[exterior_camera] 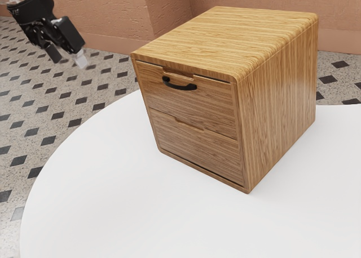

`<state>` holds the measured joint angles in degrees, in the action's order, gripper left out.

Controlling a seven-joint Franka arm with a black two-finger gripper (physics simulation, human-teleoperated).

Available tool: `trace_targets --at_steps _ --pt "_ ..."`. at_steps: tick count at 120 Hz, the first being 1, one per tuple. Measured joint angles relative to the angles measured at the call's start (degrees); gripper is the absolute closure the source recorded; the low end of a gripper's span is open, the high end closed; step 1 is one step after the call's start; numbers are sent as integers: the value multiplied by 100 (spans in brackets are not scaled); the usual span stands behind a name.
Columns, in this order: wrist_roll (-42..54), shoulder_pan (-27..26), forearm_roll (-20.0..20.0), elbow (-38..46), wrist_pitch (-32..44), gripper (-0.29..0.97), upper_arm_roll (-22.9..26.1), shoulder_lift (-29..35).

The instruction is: Pull the drawer handle with one arm to open the drawer

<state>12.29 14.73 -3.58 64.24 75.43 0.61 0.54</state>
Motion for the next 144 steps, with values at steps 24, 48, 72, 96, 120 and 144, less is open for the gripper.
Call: trace_targets --at_steps 24,48,72,96,120,144 --pt "22 193 -13 -16 -248 0 16 -21" --pt "-2 253 61 -74 -658 0 45 -106" --pt "1344 681 358 848 37 0 571 129" --pt "3238 -383 1382 1484 1645 0 1029 201" --pt "4832 -1490 1501 1901 2688 2 1184 151" --pt "5946 -353 1405 2633 3736 5 682 537"
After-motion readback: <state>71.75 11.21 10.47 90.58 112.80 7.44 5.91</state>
